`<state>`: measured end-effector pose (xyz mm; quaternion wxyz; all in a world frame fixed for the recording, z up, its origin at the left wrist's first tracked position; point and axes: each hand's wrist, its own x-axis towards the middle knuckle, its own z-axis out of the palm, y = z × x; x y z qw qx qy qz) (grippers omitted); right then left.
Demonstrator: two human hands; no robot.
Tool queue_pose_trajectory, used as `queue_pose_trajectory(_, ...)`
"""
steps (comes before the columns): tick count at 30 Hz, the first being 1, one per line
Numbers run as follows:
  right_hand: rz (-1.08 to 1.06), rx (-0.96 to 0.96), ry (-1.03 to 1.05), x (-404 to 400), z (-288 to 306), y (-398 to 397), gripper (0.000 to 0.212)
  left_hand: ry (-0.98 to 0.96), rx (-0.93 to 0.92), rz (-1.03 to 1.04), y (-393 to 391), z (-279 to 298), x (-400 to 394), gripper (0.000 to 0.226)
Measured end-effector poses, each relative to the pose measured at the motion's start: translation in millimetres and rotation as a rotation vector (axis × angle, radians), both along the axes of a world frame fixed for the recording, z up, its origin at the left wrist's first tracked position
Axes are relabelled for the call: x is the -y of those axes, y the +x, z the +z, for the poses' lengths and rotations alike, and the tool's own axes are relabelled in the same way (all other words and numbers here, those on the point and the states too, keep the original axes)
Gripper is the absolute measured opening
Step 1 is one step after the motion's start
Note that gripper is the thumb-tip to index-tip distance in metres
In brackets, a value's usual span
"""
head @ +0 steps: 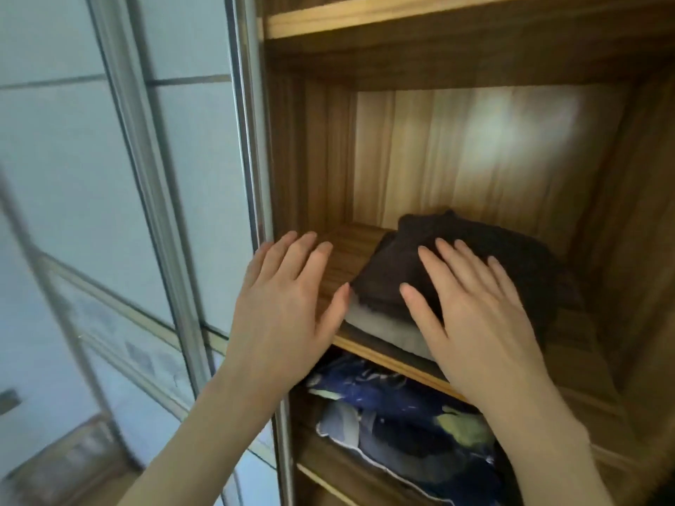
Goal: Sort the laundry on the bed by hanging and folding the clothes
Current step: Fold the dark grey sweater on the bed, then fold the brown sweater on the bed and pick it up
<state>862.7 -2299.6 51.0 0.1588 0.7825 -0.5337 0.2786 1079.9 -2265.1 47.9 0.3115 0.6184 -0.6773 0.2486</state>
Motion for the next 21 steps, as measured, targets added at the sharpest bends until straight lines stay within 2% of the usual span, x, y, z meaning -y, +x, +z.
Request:
queue_pose_trajectory(3,0.212,0.103,-0.011,-16,-17,14,0.068,0.022,-0.044,0.130,8,-24,-43,0.057)
queue_pose_trajectory(11,0.710,0.102,0.097,-50,-60,99,0.064,0.053,-0.142,0.530,59,-66,-159,0.057)
queue_pose_trajectory(16,0.897,0.086,0.107,-74,-82,156,0.060,0.034,-0.178,0.765,86,-91,-229,0.055)
queue_pose_trajectory(21,1.066,0.030,0.120,-104,-109,213,0.057,0.095,-0.228,1.000,101,-124,-298,0.054)
